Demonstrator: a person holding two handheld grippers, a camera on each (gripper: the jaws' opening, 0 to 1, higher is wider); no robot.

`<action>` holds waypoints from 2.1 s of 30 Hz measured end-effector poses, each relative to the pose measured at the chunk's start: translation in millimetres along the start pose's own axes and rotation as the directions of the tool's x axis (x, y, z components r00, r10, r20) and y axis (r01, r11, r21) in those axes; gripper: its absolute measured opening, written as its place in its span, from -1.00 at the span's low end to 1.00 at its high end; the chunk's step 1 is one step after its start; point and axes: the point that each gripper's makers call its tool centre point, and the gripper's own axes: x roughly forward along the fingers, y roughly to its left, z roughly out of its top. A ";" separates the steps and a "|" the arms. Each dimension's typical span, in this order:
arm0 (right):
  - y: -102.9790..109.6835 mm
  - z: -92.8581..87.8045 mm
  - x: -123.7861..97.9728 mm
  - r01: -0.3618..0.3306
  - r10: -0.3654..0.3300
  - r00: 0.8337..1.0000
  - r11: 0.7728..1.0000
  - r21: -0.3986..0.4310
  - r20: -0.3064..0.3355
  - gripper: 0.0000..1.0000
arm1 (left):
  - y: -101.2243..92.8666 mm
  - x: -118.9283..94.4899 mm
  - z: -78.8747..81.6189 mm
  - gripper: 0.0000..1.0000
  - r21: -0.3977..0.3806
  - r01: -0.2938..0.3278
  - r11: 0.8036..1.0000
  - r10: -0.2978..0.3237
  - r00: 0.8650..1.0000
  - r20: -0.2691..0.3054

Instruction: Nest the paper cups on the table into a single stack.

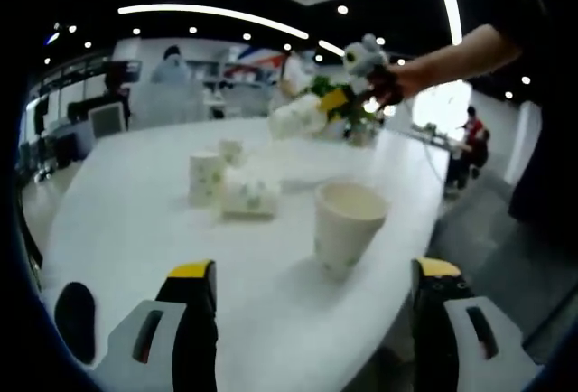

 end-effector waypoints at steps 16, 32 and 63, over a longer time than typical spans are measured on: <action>48.1 43.3 -24.6 -0.076 0.075 0.997 0.992 -0.104 -0.013 -1.00 | 0.4 -2.6 1.7 0.74 0.009 -0.009 1.000 0.008 1.000 0.002; 114.3 54.8 -32.8 -0.190 0.145 0.976 0.933 -0.305 -0.164 -1.00 | -1.4 -4.6 1.9 0.74 0.014 -0.018 1.000 0.018 1.000 0.009; 175.8 -30.5 19.0 -0.450 -0.012 0.826 0.591 -0.670 -0.564 -1.00 | 17.1 -18.4 10.6 0.74 0.003 -0.078 0.997 0.078 0.996 0.052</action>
